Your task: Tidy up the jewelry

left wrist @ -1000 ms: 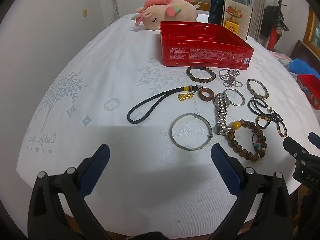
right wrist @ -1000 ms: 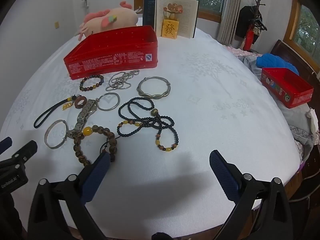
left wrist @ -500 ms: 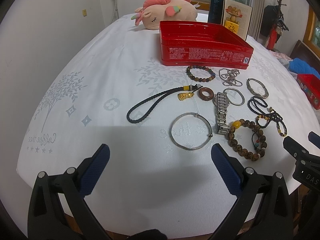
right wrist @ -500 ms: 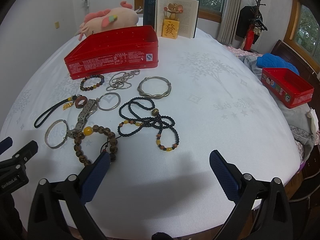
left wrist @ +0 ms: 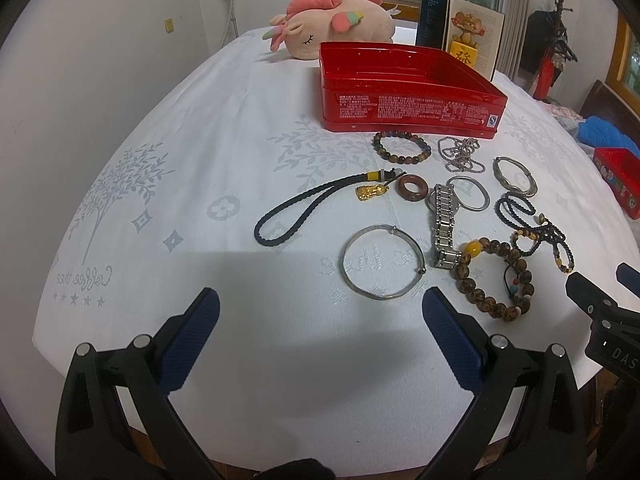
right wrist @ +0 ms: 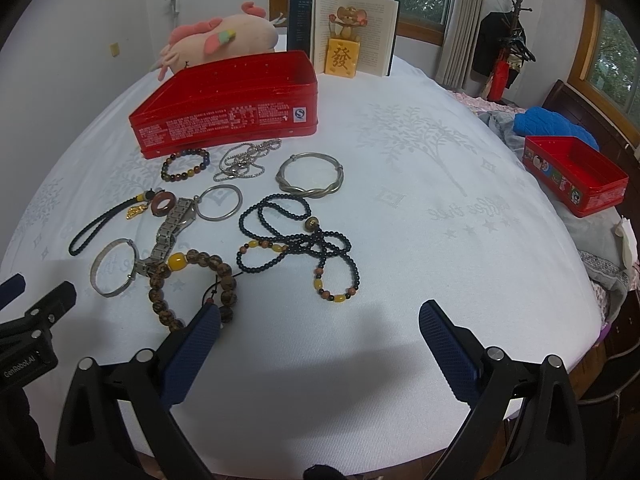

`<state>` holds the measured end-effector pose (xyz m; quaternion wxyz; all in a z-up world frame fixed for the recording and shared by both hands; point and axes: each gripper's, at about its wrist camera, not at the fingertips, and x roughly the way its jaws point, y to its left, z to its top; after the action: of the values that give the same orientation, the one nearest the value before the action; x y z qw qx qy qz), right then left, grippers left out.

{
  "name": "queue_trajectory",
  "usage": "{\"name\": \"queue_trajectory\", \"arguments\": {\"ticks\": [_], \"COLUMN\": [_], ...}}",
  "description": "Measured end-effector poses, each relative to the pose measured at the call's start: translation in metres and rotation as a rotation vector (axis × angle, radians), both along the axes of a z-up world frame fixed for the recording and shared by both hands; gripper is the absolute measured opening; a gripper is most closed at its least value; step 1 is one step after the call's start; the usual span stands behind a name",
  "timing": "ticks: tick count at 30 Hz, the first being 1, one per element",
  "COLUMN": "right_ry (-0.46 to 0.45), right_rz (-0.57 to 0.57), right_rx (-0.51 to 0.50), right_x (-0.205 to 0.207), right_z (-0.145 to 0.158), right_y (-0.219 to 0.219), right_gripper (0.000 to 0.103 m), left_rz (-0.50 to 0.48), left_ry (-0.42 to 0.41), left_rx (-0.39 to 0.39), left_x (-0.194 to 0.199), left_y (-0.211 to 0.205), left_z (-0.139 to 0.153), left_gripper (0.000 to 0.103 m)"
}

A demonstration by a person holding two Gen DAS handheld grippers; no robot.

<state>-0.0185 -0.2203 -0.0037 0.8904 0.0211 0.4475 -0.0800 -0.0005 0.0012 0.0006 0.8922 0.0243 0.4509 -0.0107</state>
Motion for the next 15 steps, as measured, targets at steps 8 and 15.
{"name": "queue_trajectory", "arguments": {"ticks": [8,15], "right_ry": [0.002,0.002], "right_rz": [0.001,0.000], "right_rx": [0.003,0.003], "right_x": [0.0004,0.0001], "right_z": [-0.0009,-0.0006], "right_y": [0.0042,0.0006], "right_gripper": [0.099,0.099], "left_rz": [0.000,0.000], "left_ry": [0.000,0.000], "left_rx": [0.000,0.001], "left_x": [-0.0001,-0.0001], "left_y": [-0.0001,-0.0001], "left_z": [0.0000,0.0000], "left_gripper": [0.100,0.100]}}
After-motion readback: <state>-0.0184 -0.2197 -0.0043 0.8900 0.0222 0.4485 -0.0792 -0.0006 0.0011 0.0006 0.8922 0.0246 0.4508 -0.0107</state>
